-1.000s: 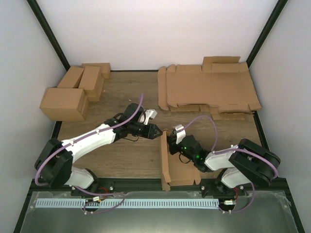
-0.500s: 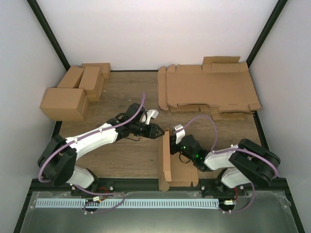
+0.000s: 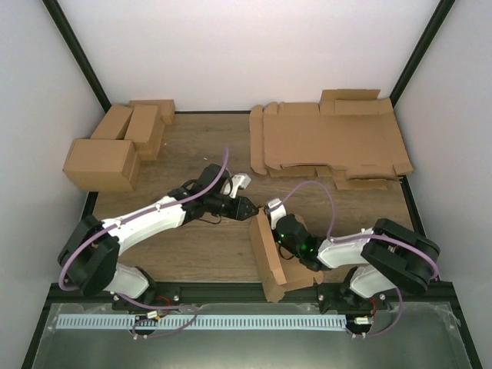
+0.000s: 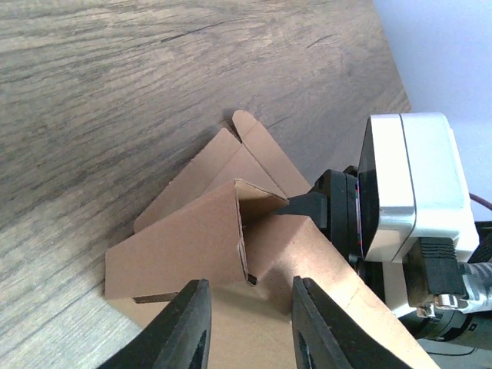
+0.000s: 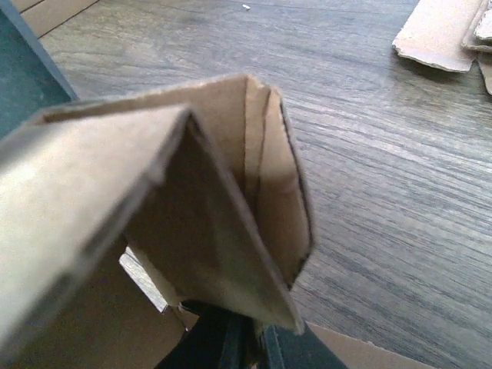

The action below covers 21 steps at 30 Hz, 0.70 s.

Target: Fold the paper box

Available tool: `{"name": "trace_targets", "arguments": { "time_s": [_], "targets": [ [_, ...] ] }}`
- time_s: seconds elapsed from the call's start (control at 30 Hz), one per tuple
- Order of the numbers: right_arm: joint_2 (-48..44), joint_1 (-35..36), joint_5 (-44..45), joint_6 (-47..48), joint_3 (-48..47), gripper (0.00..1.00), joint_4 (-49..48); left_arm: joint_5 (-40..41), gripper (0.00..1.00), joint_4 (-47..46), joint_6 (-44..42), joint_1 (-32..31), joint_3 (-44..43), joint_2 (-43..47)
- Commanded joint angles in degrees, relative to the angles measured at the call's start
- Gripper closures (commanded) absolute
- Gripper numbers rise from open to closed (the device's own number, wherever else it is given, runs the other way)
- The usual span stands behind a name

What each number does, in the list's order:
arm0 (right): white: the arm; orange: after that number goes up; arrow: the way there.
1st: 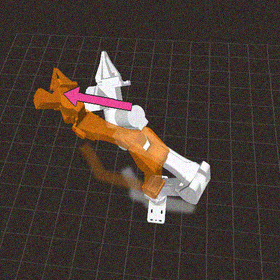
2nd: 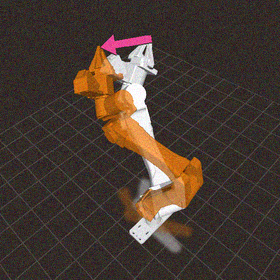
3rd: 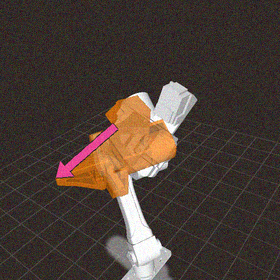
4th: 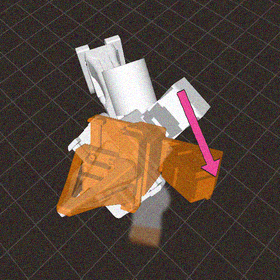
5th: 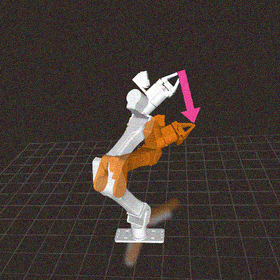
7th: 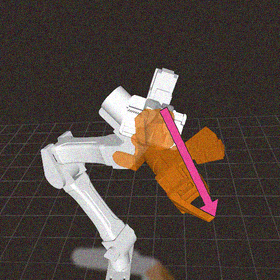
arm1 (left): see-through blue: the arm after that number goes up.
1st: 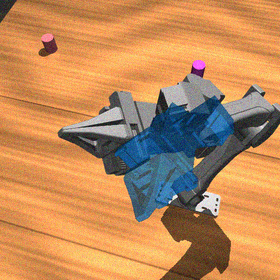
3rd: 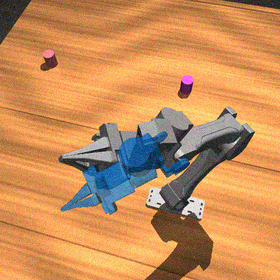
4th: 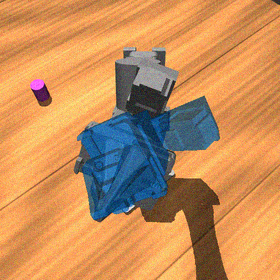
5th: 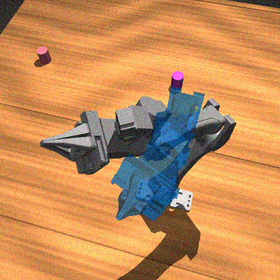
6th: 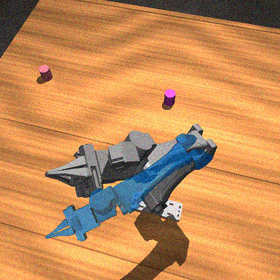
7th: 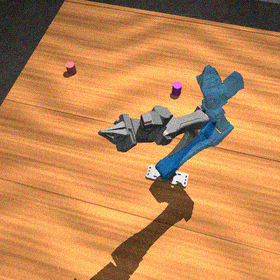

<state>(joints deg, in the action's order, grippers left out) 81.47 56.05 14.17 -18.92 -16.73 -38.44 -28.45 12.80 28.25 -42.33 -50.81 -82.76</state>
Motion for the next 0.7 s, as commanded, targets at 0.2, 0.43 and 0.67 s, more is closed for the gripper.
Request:
{"name": "trace_targets", "arguments": {
  "time_s": [0.2, 0.43, 0.67],
  "targets": [
    [-5.33, 2.04, 1.16, -0.33, 0.14, 0.83, 3.35, 3.41, 0.77, 3.47, -2.34, 0.15, 3.33, 1.23],
    [-14.41, 1.10, -1.94, 4.23, 1.16, 0.62, 10.71, 2.47, 0.78, 4.72, -4.60, 0.16, 2.89, -0.28],
    [-21.23, -3.05, -10.74, 4.00, 2.71, 0.54, 16.47, 1.95, 0.78, 6.01, -6.10, 0.40, 2.64, -0.95]
  ]
}}
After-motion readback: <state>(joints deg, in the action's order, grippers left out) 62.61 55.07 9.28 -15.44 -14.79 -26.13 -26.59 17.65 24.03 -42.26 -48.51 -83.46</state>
